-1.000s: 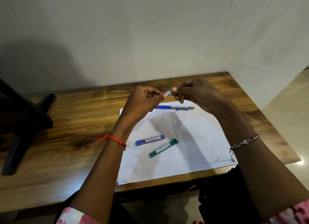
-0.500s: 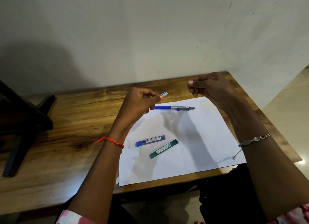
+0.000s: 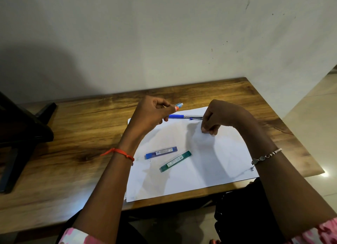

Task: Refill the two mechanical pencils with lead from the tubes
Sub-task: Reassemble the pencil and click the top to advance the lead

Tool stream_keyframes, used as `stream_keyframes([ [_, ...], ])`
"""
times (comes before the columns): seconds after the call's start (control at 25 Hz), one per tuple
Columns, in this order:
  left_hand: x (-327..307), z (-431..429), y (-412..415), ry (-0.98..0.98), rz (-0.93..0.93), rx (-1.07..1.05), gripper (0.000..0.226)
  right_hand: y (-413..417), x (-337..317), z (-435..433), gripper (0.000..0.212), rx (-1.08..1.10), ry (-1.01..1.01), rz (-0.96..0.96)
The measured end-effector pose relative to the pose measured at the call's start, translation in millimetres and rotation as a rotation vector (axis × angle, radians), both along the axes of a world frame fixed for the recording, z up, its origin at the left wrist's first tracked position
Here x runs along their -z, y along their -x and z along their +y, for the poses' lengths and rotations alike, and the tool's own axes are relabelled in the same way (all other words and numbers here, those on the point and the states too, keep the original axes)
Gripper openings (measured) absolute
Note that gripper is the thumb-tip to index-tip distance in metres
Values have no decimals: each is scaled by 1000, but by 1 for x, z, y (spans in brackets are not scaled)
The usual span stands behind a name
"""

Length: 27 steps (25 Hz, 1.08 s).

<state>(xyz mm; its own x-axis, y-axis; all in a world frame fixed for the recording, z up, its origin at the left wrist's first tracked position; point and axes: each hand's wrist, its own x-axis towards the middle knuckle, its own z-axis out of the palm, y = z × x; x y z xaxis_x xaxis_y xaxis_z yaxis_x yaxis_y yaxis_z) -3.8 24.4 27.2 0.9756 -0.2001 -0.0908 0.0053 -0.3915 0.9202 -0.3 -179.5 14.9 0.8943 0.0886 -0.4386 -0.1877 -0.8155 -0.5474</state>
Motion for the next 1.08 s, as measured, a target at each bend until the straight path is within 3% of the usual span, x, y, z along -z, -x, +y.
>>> stream_keyframes([
  [0.28, 1, 0, -2, -11, 1, -12, 11, 1, -2, -6, 9, 43, -50, -18],
  [0.6, 1, -1, -2, -30, -2, -13, 12, 1, -5, -18, 25, 76, -126, 28],
  [1.08, 1, -2, -3, -47, -16, -11, 11, 1, -10, -16, 21, -26, 5, -30],
])
